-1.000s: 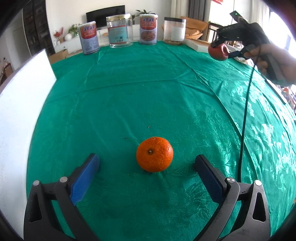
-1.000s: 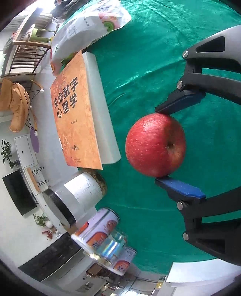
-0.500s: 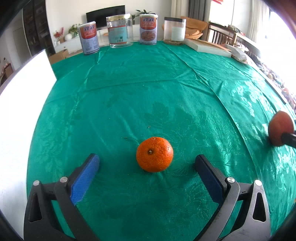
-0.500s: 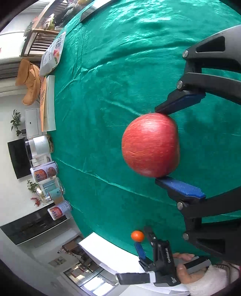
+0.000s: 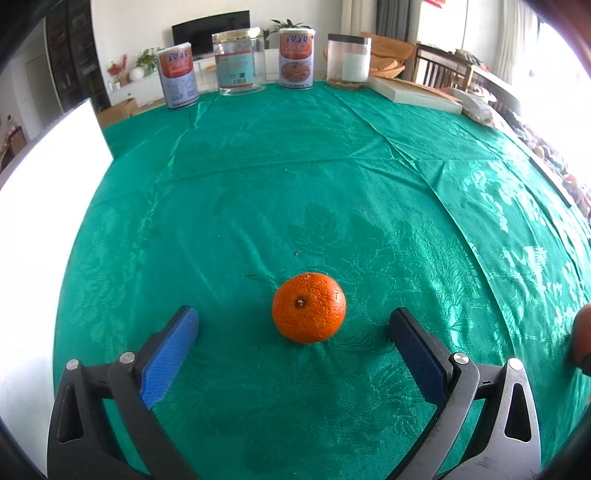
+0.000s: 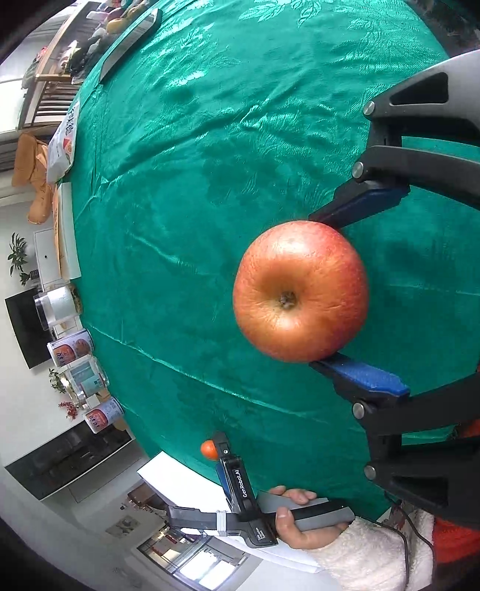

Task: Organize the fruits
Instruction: 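Carry the red apple with the right tool while the left tool lowers toward the orange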

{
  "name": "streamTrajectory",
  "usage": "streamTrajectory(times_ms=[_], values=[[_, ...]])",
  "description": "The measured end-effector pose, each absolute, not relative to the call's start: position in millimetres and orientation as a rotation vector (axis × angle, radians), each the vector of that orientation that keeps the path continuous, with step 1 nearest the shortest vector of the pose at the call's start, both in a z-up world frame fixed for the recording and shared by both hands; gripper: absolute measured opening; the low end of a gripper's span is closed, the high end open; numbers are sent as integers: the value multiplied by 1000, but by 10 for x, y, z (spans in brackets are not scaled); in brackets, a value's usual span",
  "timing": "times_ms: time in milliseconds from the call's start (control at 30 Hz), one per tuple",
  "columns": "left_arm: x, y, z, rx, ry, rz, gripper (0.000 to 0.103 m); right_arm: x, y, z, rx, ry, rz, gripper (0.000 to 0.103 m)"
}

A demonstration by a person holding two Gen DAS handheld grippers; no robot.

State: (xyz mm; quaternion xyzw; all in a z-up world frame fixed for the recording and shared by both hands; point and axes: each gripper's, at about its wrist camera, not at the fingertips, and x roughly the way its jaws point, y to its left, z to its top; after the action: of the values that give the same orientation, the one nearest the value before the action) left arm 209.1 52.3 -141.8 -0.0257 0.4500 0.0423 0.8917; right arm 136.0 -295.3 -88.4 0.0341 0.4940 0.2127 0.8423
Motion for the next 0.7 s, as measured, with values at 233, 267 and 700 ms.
streamTrajectory(times_ms=[233,267,700], values=[[2091,522,-1419,-53,934,88,103,1377,-2794,-895,-39,1069,418,68],[2092,522,-1419,-53,934,88,103,1376,-2772,-900,-53,1080,415,69],[2093,522,-1420,-52,934,88,102,1217,-2636,-1046,-196,1187,330,102]])
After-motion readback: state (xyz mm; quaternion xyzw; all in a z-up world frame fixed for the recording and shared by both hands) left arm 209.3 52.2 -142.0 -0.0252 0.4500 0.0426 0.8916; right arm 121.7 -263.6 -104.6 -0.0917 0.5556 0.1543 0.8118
